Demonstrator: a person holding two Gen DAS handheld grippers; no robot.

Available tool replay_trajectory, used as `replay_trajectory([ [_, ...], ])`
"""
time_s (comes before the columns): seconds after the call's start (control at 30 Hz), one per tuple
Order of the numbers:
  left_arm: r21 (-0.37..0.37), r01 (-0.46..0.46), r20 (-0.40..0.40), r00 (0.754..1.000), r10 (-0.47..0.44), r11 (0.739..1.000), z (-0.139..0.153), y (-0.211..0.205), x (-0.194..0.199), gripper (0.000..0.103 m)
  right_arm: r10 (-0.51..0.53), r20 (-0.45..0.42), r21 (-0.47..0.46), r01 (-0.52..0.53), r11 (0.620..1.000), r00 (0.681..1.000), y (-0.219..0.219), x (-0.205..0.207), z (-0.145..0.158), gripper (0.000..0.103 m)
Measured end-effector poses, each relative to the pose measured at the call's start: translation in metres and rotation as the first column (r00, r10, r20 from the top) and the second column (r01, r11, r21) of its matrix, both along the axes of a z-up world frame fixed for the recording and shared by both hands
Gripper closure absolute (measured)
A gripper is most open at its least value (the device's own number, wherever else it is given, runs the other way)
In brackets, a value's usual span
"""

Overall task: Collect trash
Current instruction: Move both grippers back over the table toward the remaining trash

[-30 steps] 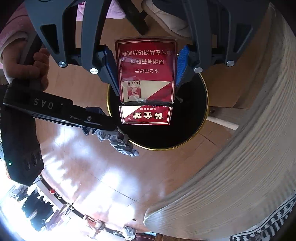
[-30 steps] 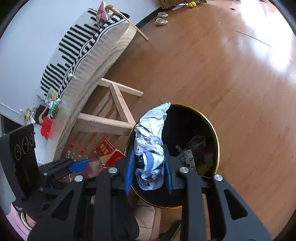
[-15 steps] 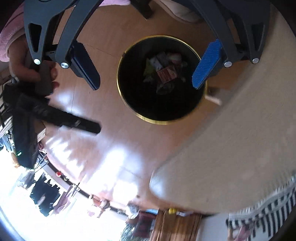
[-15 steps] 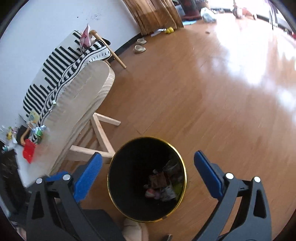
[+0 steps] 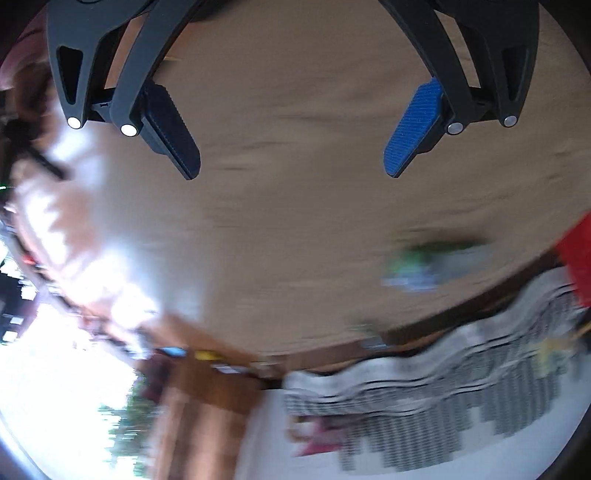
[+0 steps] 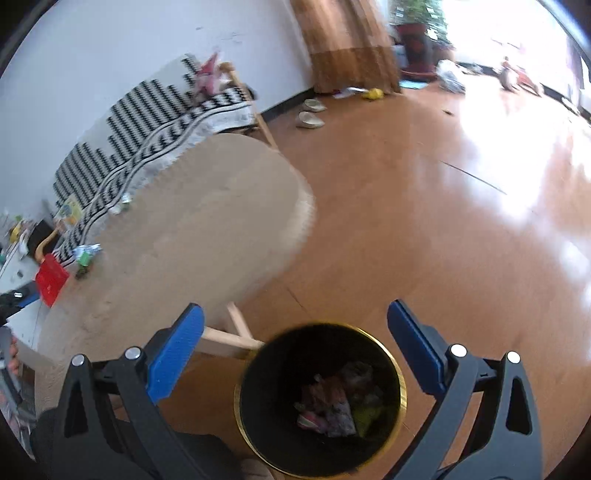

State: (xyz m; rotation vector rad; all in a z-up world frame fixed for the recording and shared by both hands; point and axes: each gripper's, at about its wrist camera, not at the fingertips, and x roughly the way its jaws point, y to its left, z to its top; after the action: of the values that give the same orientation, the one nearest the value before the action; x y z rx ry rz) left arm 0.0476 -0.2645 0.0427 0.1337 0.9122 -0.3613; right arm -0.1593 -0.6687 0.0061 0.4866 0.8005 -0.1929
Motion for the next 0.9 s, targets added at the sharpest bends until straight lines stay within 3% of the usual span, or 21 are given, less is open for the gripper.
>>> replay_trajectory([
  [0.07, 0.067, -0.044, 0.017, 0.999, 0.043, 0.997, -0.001, 0.045, 0.024, 0.006, 0.051, 0.0, -0.031, -0.051, 0.998, 0.999, 0.013, 0.024, 0.012, 0.007],
  [0.13, 0.074, -0.038, 0.008, 0.999, 0.037, 0.997, -0.001, 0.079, 0.048, 0.006, 0.109, -0.001, -0.082, -0.108, 0.991, 0.994, 0.029, 0.05, 0.025, 0.007],
  [0.2, 0.055, -0.002, -0.025, 1.0, 0.003, 0.999, -0.01, 0.109, 0.078, 0.006, 0.163, 0.0, -0.111, -0.162, 0.98, 0.987, 0.048, 0.079, 0.034, 0.007],
  [0.3, 0.1, 0.103, -0.038, 0.994, -0.1, 0.99, -0.022, 0.123, 0.112, 0.006, 0.235, -0.007, -0.133, -0.234, 0.963, 0.972, 0.077, 0.13, 0.045, 0.007],
  [0.37, 0.147, 0.195, -0.046, 0.981, -0.191, 0.97, -0.032, 0.12, 0.128, 0.006, 0.285, -0.014, -0.141, -0.284, 0.948, 0.958, 0.096, 0.162, 0.049, 0.007],
  [0.5, 0.211, 0.411, -0.122, 0.911, -0.393, 0.887, -0.053, 0.106, 0.162, 0.006, 0.429, -0.047, -0.151, -0.431, 0.89, 0.902, 0.147, 0.235, 0.052, 0.007],
  [0.63, 0.288, 0.522, -0.169, 0.853, -0.494, 0.802, -0.074, 0.103, 0.194, 0.006, 0.541, -0.116, -0.187, -0.553, 0.812, 0.833, 0.202, 0.32, 0.053, 0.007],
  [0.77, 0.251, 0.558, -0.184, 0.83, -0.526, 0.791, -0.081, 0.105, 0.223, 0.006, 0.605, -0.187, -0.245, -0.633, 0.734, 0.774, 0.254, 0.4, 0.044, 0.007],
  [0.83, 0.201, 0.581, -0.198, 0.813, -0.548, 0.789, -0.084, 0.107, 0.233, 0.006, 0.614, -0.209, -0.256, -0.649, 0.716, 0.761, 0.273, 0.436, 0.032, 0.007],
  [0.9, 0.212, 0.597, -0.189, 0.802, -0.566, 0.774, -0.088, 0.106, 0.234, 0.006, 0.619, -0.226, -0.276, -0.659, 0.7, 0.752, 0.294, 0.476, 0.021, 0.007],
])
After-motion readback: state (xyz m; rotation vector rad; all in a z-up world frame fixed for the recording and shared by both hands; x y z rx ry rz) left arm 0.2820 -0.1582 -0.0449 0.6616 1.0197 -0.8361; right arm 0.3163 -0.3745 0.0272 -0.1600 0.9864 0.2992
